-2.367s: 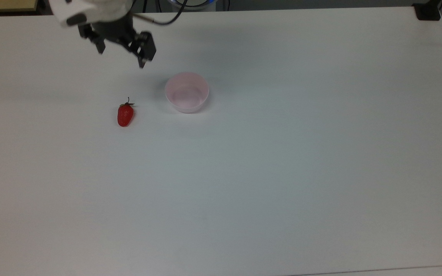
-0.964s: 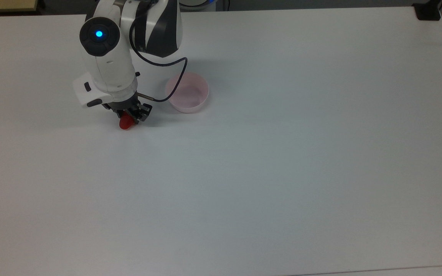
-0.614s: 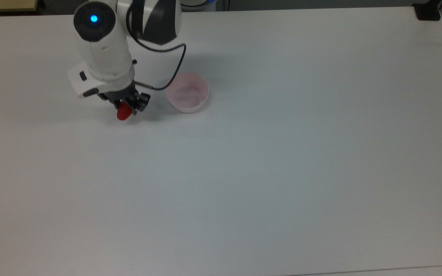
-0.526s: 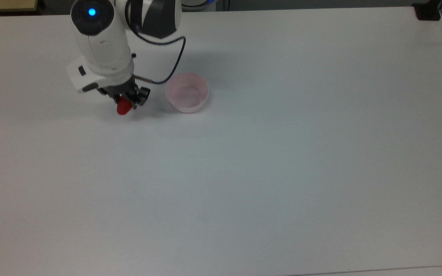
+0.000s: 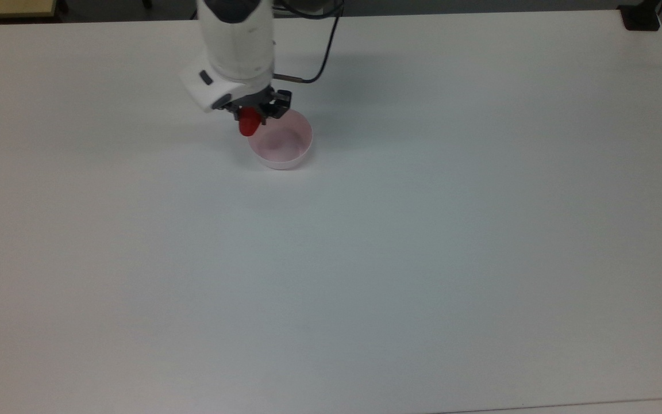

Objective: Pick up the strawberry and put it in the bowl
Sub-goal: 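Lift the strawberry and carry it over the pink bowl, then open the gripper to drop the strawberry into the bowl, then raise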

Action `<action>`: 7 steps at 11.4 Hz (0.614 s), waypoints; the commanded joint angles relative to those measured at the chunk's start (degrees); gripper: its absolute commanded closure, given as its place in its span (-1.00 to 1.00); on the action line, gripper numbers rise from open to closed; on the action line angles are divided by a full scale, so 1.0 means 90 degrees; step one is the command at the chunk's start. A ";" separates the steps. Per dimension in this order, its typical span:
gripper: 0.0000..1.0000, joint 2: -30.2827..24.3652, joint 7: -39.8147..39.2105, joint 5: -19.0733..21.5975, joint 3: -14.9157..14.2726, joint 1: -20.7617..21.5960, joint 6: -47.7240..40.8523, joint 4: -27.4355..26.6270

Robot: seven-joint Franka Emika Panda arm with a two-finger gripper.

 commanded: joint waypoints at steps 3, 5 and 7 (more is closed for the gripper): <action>-0.75 -0.0096 0.0570 0.0006 -0.0037 0.0620 0.0035 -0.0065; -1.00 -0.0222 0.0767 -0.0004 -0.0037 0.0757 -0.0256 0.0344; -1.00 -0.0368 0.0796 0.0035 -0.0027 0.0777 -0.0667 0.0969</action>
